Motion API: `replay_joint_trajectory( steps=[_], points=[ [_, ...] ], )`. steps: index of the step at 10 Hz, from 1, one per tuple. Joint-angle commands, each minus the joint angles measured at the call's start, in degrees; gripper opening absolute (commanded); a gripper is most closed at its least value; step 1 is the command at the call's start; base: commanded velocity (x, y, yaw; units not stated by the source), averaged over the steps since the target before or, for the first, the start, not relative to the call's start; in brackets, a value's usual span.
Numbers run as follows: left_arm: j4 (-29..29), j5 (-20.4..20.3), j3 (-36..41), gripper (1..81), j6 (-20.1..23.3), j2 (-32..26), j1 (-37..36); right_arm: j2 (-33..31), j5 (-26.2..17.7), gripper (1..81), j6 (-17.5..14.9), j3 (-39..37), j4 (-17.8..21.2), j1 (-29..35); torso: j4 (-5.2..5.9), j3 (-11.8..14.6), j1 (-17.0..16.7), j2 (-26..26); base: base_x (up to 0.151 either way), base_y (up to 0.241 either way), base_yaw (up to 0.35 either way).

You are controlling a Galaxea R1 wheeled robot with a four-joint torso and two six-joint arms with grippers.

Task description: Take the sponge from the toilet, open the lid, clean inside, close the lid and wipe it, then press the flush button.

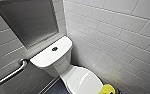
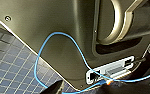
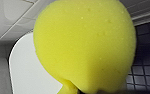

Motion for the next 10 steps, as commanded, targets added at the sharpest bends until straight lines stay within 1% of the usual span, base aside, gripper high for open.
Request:
replay_joint_trajectory(
  steps=[1,3,4,5,6,7,8,9,10],
  points=[
    [0.14,5.09,0.72,81.1,0.58,-0.16,2.04,-10.21,-2.39,1.0,-0.28,8.94,-1.82,-4.39,0.00,0.00,0.00,0.00,0.000,0.000,0.000],
    [0.14,5.09,0.72,81.1,0.58,-0.07,1.95,-16.10,-2.47,1.0,-0.19,16.58,-8.15,-5.98,0.00,0.00,0.00,0.00,0.000,0.000,0.000],
    [0.14,5.00,0.81,81.1,0.67,0.01,1.95,-19.08,-2.91,1.0,-0.28,22.17,-10.86,-5.36,0.00,0.00,0.00,0.00,0.000,0.000,0.000],
    [0.14,5.00,0.72,81.1,0.67,0.01,1.86,-20.24,-3.09,1.0,-0.28,25.20,-12.28,-3.61,0.00,0.00,0.00,0.00,0.000,0.000,0.000],
    [0.14,5.00,0.81,81.1,0.58,0.10,1.86,-20.68,-3.26,1.0,-0.28,27.74,-13.24,-0.73,0.00,0.00,0.00,-0.02,0.000,0.000,0.000],
    [0.14,5.00,0.81,81.1,0.67,0.10,1.86,-20.42,-4.13,1.0,-0.28,28.88,-13.42,2.16,0.00,0.00,3.69,-5.75,0.000,0.000,0.000],
    [0.14,5.00,0.81,81.1,0.67,0.10,1.86,-19.09,-8.80,1.0,-0.19,29.42,-13.33,6.23,0.00,0.00,3.78,-5.92,0.000,0.000,0.000],
    [0.14,5.00,0.81,81.1,0.67,0.10,1.86,-17.51,-11.96,1.0,0.07,28.54,-13.07,8.96,0.00,0.00,4.24,-6.73,0.000,0.000,0.000],
    [0.14,5.00,0.81,81.1,0.67,0.10,1.86,-15.75,-12.76,1.0,0.16,26.96,-12.72,10.72,0.00,0.00,5.20,-8.33,0.000,0.000,0.000]
  ],
)
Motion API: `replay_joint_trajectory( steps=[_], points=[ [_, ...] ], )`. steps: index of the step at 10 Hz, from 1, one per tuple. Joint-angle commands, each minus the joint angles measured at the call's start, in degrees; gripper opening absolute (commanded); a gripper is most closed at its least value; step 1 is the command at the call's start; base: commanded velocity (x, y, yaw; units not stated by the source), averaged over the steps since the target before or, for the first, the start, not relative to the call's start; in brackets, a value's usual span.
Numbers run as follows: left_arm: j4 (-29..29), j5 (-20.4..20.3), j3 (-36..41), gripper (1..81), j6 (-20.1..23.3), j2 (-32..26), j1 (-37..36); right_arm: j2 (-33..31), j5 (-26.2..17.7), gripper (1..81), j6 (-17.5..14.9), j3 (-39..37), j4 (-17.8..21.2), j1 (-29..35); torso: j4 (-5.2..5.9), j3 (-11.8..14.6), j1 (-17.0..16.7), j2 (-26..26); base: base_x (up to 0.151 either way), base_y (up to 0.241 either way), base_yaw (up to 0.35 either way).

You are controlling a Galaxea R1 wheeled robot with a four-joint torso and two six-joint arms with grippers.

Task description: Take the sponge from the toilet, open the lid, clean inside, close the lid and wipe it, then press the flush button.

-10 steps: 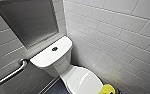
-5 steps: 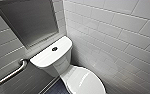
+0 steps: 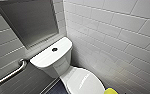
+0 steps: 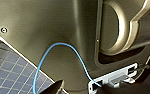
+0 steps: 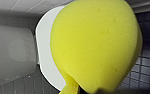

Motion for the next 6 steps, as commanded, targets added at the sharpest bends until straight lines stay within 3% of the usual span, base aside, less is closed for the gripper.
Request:
replay_joint_trajectory(
  steps=[1,4,6],
  points=[
    [0.12,4.96,0.56,81.1,0.61,-0.16,1.86,1.60,-8.17,1.0,0.41,-0.63,-2.67,11.24,0.00,0.00,-0.13,0.22,0.000,0.000,0.000],
    [0.21,5.05,0.48,81.1,0.61,0.10,1.77,9.25,-13.54,1.0,0.49,-7.49,-2.67,17.11,0.00,0.00,1.64,-2.91,0.000,0.000,0.000],
    [0.21,5.14,0.48,81.1,0.61,0.10,1.68,19.52,-20.99,1.0,0.58,-18.28,-2.58,22.58,0.00,0.00,1.73,-2.91,0.000,0.000,0.000]
  ],
)
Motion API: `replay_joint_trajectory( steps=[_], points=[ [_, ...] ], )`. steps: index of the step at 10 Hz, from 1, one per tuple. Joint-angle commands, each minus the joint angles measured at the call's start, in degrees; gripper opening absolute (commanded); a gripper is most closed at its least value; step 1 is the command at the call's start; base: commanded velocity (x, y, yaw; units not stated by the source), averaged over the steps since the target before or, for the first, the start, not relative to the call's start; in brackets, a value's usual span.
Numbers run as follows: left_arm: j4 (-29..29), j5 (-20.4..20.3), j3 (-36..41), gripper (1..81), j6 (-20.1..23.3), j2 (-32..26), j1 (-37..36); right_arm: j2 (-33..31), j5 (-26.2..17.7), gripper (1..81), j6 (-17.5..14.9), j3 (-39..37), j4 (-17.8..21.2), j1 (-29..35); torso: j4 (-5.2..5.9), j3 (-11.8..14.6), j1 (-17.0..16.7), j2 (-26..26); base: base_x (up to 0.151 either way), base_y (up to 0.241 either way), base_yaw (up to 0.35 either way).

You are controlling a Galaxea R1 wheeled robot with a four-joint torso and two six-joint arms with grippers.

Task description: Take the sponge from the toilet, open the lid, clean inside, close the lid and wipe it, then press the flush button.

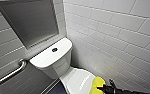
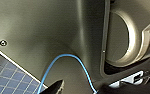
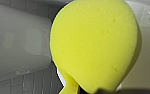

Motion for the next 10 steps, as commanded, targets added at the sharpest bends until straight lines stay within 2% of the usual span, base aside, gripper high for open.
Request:
replay_joint_trajectory(
  steps=[1,3,6,7,9,10],
  points=[
    [0.21,5.08,0.48,81.1,0.61,-0.03,1.68,11.05,-12.88,1.0,0.20,-14.05,-0.96,13.10,0.00,0.00,0.00,0.00,0.000,0.000,0.000],
    [0.12,5.08,0.30,81.1,0.61,-0.03,1.68,18.34,-16.05,1.0,0.20,-22.14,-0.87,15.83,0.00,0.00,0.02,0.00,0.000,0.000,0.000],
    [0.21,5.08,0.30,81.1,0.61,0.06,1.68,25.04,-16.32,1.0,0.47,-26.55,-0.52,19.96,0.00,0.00,0.04,0.00,0.000,0.000,0.000],
    [0.12,5.08,0.30,81.1,0.52,-0.03,1.68,27.33,-16.06,1.0,1.26,-27.87,-0.17,20.14,0.00,0.00,0.04,0.00,0.000,0.000,0.000],
    [-0.14,5.08,0.30,81.1,0.52,-0.37,1.77,31.62,-14.22,1.0,5.99,-32.06,-0.43,19.27,0.00,0.00,0.04,0.00,0.000,0.000,0.000],
    [-0.31,5.17,0.30,81.1,0.52,-0.46,1.85,33.99,-13.51,1.0,6.44,-35.32,-0.78,19.09,0.00,0.00,0.06,0.00,0.000,0.000,0.000]
  ],
)
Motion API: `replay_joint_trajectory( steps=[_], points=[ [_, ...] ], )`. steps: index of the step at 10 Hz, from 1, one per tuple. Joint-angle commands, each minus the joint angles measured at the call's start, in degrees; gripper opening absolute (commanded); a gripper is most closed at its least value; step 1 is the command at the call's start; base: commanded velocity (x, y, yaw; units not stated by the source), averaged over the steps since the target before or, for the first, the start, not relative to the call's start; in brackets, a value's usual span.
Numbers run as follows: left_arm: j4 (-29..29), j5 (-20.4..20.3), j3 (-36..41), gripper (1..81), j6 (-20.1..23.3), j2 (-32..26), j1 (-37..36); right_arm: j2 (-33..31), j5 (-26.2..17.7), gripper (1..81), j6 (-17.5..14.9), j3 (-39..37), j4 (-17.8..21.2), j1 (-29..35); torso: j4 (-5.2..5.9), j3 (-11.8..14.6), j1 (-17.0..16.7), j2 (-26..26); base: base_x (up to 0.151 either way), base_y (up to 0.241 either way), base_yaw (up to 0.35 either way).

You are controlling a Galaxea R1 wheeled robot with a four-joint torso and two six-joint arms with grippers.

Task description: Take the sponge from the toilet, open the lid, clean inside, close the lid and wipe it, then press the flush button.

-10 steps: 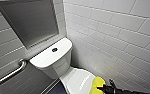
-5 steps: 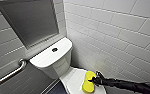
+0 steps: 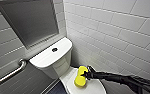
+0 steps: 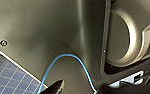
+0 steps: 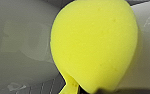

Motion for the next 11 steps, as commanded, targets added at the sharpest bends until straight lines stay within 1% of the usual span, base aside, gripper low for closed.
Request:
replay_joint_trajectory(
  steps=[1,2,3,4,6,7,8,10,11],
  points=[
    [-0.30,5.12,0.42,81.1,0.52,-0.40,2.01,6.57,-0.59,1.0,3.19,-6.10,-0.13,6.79,0.00,0.00,0.00,0.00,0.000,0.000,0.000],
    [-0.48,5.12,0.60,81.1,0.43,-0.40,2.09,7.55,-0.50,1.0,2.93,-6.90,-0.21,6.26,0.00,0.00,0.02,0.00,0.000,0.000,0.000],
    [-0.40,5.55,0.60,81.1,0.52,-0.14,2.19,7.55,-0.41,1.0,2.83,-6.91,-0.21,5.73,0.00,-2.78,0.02,0.00,0.000,0.000,0.000],
    [-0.39,5.65,0.60,81.1,0.52,-0.05,2.27,7.38,-0.50,1.0,2.83,-6.65,-0.30,5.29,-0.02,-0.19,0.02,0.00,0.000,0.000,0.000],
    [-0.39,5.65,0.60,81.1,0.52,-0.14,2.19,7.29,-0.50,1.0,2.75,-6.82,-1.18,3.36,-0.02,-1.35,0.05,0.02,0.000,0.000,0.000],
    [-0.39,5.82,0.60,81.1,0.61,-0.23,2.27,7.11,-0.24,1.0,2.75,-7.52,-1.36,1.61,-0.02,-1.62,0.05,0.02,0.000,0.000,0.000],
    [-0.39,5.82,0.60,81.1,0.61,-0.32,2.27,6.85,0.90,1.0,2.66,-8.57,-1.36,-0.32,-0.02,-1.53,0.07,0.02,0.000,0.000,0.000],
    [-0.39,5.82,0.60,81.1,0.61,-0.32,2.36,3.51,2.31,1.0,2.75,-7.52,-1.45,-3.23,-0.02,-1.55,0.07,0.00,0.000,0.000,0.000],
    [-0.39,5.82,0.60,81.1,0.61,-0.40,2.36,-0.32,2.49,1.0,2.92,-3.61,-1.45,-4.63,-0.02,-1.55,0.07,0.00,0.000,0.000,0.000]
  ],
)
